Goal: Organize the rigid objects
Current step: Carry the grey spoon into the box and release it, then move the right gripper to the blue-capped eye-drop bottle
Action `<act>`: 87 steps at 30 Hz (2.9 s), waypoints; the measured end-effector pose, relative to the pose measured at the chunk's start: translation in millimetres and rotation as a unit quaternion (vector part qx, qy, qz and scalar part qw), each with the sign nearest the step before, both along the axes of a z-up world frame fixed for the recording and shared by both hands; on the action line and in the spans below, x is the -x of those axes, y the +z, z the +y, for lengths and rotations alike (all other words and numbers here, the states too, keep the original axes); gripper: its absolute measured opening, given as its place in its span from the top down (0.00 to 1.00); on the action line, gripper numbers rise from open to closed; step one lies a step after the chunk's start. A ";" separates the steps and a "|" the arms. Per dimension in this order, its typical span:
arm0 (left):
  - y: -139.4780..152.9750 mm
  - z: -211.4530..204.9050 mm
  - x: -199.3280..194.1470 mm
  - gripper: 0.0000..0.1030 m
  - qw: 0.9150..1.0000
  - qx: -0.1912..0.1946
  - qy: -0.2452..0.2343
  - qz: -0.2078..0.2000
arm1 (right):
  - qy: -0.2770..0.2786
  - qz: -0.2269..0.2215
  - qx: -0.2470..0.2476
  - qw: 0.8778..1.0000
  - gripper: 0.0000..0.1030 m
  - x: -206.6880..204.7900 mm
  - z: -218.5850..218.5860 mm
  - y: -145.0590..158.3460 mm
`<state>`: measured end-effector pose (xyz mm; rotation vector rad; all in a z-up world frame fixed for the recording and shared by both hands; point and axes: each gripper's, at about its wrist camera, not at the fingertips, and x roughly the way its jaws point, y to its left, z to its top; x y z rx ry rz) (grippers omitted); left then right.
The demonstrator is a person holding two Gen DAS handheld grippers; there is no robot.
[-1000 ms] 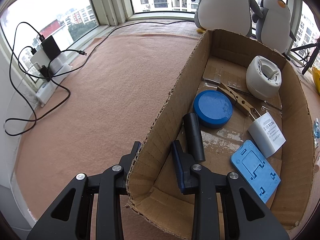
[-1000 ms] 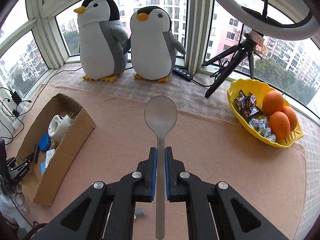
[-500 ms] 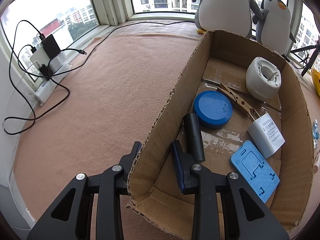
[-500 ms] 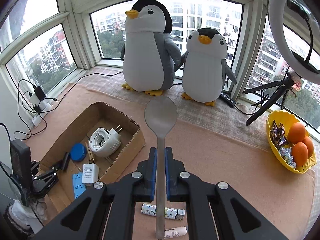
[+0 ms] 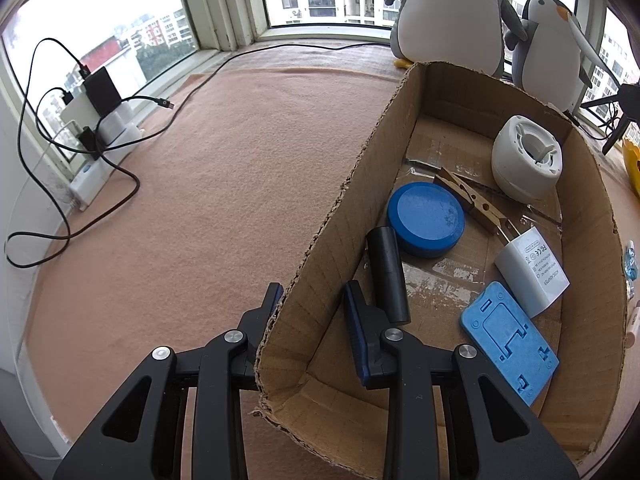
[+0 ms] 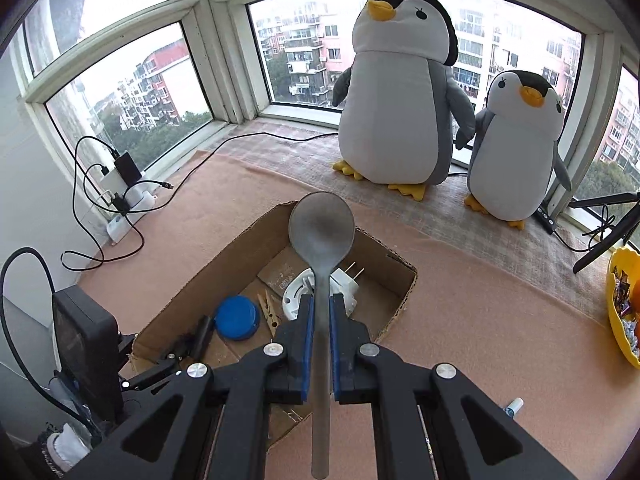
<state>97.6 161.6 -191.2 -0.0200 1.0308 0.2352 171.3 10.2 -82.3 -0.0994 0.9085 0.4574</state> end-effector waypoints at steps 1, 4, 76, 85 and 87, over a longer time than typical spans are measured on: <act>0.0 -0.2 -0.1 0.72 1.000 0.000 0.000 0.000 | 0.003 0.001 0.000 1.000 0.93 -0.2 6.0 -2.0; 0.0 0.5 0.2 0.72 1.000 0.000 0.000 0.000 | 0.013 0.014 -0.006 1.000 0.93 -1.4 21.2 -10.3; 1.5 0.0 -0.6 0.72 1.000 -0.002 -0.002 -0.001 | -0.120 0.072 -0.025 0.990 0.54 27.1 -130.2 -14.6; 1.8 0.0 0.2 0.72 1.000 -0.005 -0.004 0.000 | -0.198 0.131 -0.028 0.971 0.54 15.4 -181.8 -54.1; 1.8 0.0 0.2 0.72 1.000 -0.005 -0.005 0.000 | -0.210 0.143 -0.026 0.967 0.54 11.1 -187.1 -64.6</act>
